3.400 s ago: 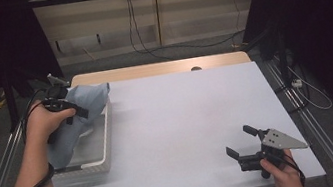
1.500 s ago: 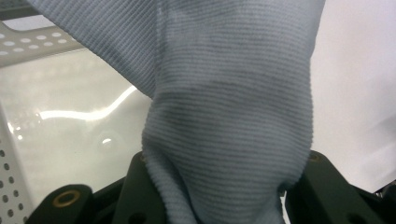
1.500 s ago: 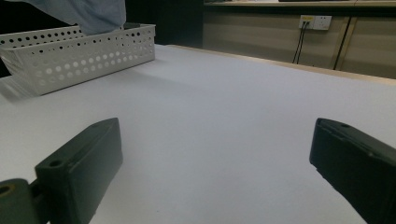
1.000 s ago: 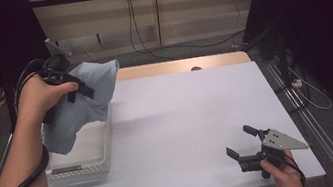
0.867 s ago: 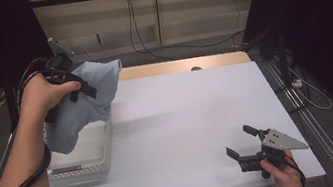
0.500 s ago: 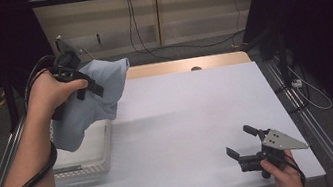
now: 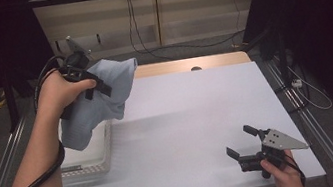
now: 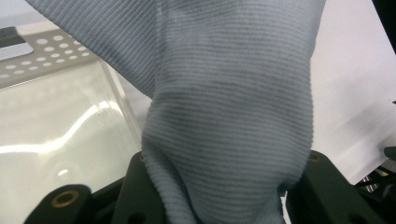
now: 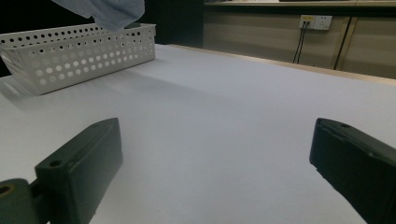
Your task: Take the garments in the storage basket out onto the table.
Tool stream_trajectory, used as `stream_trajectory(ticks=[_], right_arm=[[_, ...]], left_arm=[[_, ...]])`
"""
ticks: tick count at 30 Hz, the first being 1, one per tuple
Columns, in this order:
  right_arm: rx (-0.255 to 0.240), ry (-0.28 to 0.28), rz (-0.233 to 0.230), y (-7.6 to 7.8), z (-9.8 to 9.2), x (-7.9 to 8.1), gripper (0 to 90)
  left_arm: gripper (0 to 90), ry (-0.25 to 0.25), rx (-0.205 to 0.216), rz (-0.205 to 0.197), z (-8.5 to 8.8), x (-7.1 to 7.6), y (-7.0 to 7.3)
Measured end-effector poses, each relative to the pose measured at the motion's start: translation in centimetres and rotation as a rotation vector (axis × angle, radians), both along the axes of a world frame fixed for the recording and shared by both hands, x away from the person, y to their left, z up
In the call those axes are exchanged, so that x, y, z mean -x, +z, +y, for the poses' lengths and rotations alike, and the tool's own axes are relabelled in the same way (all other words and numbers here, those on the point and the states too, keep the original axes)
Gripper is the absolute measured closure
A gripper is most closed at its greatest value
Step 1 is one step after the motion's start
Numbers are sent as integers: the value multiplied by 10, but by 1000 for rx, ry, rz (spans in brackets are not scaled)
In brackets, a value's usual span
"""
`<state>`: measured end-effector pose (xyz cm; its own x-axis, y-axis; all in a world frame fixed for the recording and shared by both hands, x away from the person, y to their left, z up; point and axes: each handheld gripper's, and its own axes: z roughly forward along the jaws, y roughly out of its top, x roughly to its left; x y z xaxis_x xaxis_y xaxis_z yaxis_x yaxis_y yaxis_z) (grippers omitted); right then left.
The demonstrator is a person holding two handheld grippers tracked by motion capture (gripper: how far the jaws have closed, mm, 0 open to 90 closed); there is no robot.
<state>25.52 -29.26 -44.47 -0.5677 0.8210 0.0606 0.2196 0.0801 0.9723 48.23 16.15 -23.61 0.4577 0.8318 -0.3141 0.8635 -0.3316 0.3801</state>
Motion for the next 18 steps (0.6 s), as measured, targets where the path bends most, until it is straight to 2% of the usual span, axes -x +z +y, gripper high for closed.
stream_trajectory(ticks=[18], right_arm=[[-1,3,0,0,0,0,22]], left_arm=[[614,-40,15,-1,-24,0,-7]])
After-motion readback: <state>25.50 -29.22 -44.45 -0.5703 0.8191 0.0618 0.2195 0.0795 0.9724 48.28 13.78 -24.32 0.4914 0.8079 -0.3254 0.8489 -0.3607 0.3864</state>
